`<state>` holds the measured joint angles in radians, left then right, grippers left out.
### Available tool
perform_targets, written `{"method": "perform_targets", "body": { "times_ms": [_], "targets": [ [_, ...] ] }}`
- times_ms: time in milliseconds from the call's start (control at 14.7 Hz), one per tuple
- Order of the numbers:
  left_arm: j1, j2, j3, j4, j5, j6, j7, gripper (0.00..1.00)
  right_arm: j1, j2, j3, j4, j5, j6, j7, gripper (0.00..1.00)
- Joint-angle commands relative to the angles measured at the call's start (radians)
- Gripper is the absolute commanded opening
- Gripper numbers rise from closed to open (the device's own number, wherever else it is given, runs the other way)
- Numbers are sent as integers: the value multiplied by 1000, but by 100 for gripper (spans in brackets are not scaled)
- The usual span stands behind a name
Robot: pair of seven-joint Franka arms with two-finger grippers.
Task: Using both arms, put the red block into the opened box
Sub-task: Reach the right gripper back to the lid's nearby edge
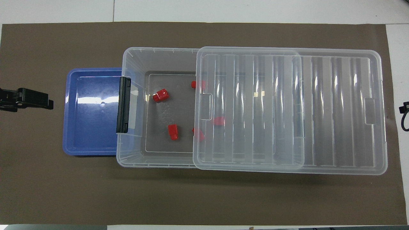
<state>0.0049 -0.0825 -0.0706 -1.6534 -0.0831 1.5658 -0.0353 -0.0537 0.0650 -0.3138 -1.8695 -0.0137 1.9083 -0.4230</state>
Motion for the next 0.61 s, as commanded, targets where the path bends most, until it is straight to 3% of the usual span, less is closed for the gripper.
{"method": "perform_targets", "body": {
  "times_ms": [0, 545],
  "targets": [
    [7, 59, -8, 93, 25, -36, 17, 100, -2, -11, 28, -25, 31, 25, 52, 0],
    [-19, 63, -14, 98, 46, -69, 25, 100, 0, -16, 79, -34, 31, 28, 110, 0]
  ]
}}
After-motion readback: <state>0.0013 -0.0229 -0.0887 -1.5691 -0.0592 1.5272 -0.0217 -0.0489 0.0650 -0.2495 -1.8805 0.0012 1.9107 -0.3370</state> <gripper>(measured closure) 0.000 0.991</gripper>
